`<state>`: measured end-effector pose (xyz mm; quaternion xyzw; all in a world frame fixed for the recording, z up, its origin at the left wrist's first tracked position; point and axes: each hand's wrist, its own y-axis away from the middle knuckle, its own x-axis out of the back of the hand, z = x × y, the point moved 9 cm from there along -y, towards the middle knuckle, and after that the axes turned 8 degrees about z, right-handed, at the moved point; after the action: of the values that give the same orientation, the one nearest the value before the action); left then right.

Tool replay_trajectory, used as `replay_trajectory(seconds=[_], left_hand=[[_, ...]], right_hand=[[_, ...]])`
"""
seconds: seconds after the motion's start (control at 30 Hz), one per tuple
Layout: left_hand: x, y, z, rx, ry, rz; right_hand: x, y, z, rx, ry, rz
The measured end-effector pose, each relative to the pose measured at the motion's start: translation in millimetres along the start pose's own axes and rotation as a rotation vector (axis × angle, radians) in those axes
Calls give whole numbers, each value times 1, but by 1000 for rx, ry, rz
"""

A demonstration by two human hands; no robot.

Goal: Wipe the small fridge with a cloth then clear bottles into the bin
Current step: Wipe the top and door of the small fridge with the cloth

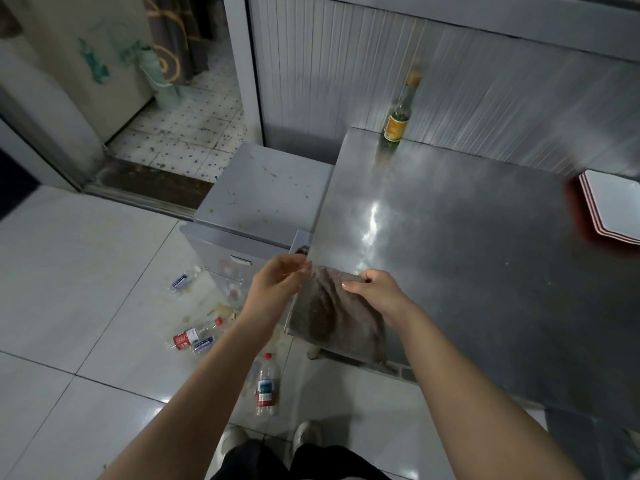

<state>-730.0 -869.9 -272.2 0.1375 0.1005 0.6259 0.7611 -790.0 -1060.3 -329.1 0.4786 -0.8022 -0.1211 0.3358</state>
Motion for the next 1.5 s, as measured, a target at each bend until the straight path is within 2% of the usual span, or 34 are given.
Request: replay_trajectory(seconds=[0.07,0.13,0.37,0.5,0.7,0.93,1.13,1.33,1.5], left_hand=[[-2,3,-1,1,7,2],[-6,7,1,-4,6,-5],[12,22,19,-105,19,58],[34,33,32,-162,51,76],[77,46,54,-205,84,89],[168,62,76,-298,158,37],[268,82,92,-395,125,-43],[356,83,98,-391,175,-5],[411,65,107,-406,200,47]], right_hand=[[-7,8,-1,-64,-90,-113],[-8,12,0,-101,-117,-147],[-7,24,-10,-186,-422,-57],[-21,46,-27,-173,-560,-114],[-46,87,-61,-123,-600,-126],[-107,155,-113,11,-621,-57],[-182,220,-151,54,-759,16],[-255,255,-190,83,-748,-28],[-305,251,-223,105,-708,-56]])
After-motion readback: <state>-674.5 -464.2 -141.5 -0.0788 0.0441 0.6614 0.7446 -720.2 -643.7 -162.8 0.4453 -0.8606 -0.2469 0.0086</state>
